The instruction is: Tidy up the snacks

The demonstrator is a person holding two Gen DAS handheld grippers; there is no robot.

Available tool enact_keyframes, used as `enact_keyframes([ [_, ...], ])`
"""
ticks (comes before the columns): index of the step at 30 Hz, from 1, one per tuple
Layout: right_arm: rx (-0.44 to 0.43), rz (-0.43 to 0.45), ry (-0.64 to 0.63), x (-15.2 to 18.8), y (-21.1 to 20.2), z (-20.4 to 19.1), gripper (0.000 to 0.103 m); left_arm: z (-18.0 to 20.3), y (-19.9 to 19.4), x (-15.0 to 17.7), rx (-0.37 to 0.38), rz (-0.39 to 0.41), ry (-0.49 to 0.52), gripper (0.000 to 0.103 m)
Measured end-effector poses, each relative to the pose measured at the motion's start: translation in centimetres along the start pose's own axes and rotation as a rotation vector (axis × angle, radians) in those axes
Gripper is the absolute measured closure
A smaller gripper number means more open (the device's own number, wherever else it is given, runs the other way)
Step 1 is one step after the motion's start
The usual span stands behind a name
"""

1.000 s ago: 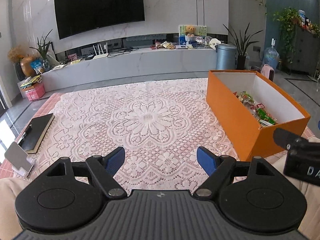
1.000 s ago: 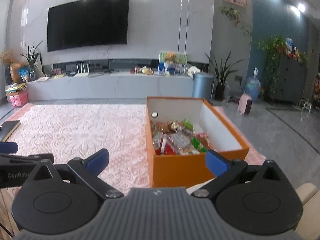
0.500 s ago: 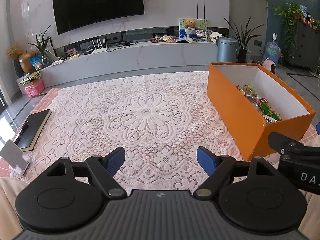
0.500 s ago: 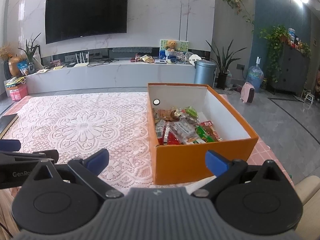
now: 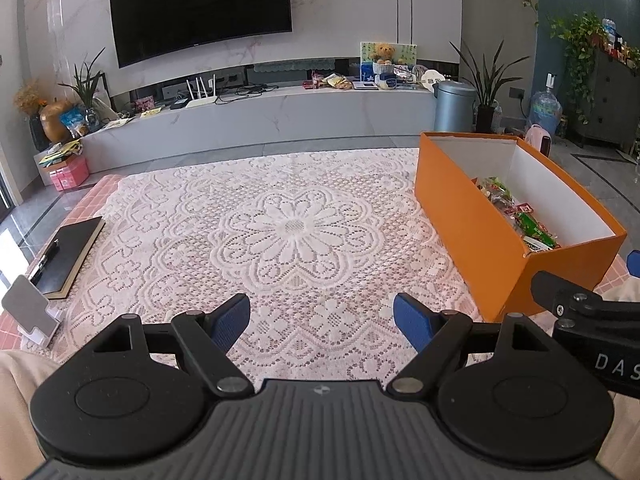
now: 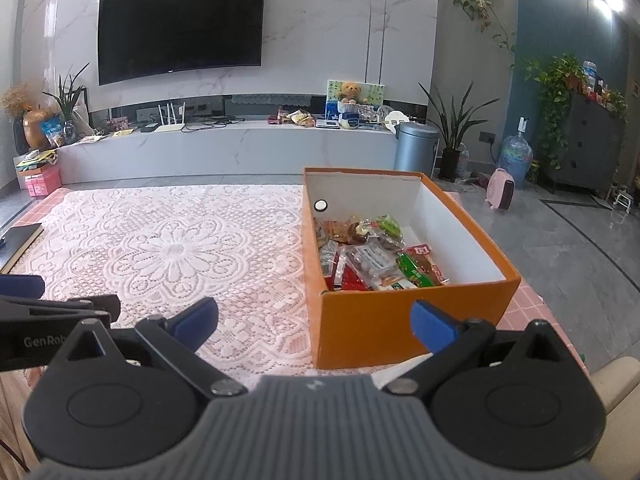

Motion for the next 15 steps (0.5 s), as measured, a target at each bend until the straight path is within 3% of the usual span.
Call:
enact_keyframes([
  [15,-0.003,-0.012,-0.008,-0.06,0.04,-0.22,0.003,-0.17,-0.02,-0.08,0.002,-0.01,-0.005,0.008],
])
Point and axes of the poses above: each gripper's, at about its wrist camera, not at the fingertips, and y roughly the way its jaws point, z to its right, x to its underside, the point moved 2 cm from there along y, roughly the way its jaws point, and after that the axes turned 13 degrees about -y, right-handed, at the moved point
